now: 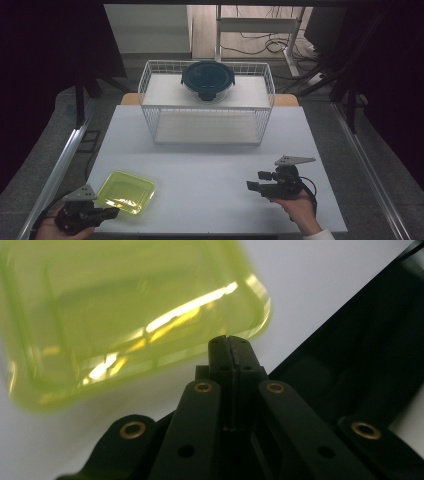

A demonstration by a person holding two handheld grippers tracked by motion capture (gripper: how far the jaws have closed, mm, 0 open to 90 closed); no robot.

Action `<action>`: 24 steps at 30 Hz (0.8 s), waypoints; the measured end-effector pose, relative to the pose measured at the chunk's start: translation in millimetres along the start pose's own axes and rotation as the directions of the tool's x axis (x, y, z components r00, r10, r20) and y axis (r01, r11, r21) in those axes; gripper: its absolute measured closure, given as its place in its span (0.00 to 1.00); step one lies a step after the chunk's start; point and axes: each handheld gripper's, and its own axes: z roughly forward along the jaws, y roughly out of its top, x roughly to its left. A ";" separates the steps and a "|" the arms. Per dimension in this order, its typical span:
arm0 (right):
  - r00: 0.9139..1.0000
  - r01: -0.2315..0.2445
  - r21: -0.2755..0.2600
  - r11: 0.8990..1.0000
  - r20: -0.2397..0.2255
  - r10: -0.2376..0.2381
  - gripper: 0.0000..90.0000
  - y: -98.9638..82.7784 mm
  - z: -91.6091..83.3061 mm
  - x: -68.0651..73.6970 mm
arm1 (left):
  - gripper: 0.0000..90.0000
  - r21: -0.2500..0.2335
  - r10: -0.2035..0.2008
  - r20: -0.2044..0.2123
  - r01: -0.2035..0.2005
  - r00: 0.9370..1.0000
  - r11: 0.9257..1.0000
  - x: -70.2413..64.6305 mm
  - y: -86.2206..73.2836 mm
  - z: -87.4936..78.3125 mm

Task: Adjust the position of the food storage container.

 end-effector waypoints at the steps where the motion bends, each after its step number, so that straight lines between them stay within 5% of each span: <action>1: 1.000 -0.001 0.001 1.000 0.002 0.001 0.36 -0.1 0.2 -0.5 | 1.00 0.018 0.002 0.004 -0.002 1.000 1.000 -0.4 -3.9 3.2; 4: 1.000 -0.005 0.008 1.000 0.007 0.005 0.36 -0.5 1.6 -2.1 | 1.00 0.073 0.008 0.005 -0.008 1.000 0.997 -2.6 -10.8 15.7; 7: 1.000 -0.018 0.021 1.000 0.015 0.018 0.36 -1.1 3.6 -3.3 | 1.00 0.148 0.043 -0.041 -0.036 0.998 0.988 -4.2 -9.4 32.7; 16: 1.000 -0.022 0.035 0.999 0.014 0.021 0.36 -1.9 5.1 -4.9 | 1.00 0.117 -0.014 -0.068 0.022 0.998 0.993 -0.9 4.9 49.6; 24: 1.000 -0.028 0.057 0.998 0.015 0.028 0.36 -3.8 7.7 -6.6 | 1.00 0.122 -0.007 -0.081 0.017 0.997 0.992 -8.0 20.7 61.5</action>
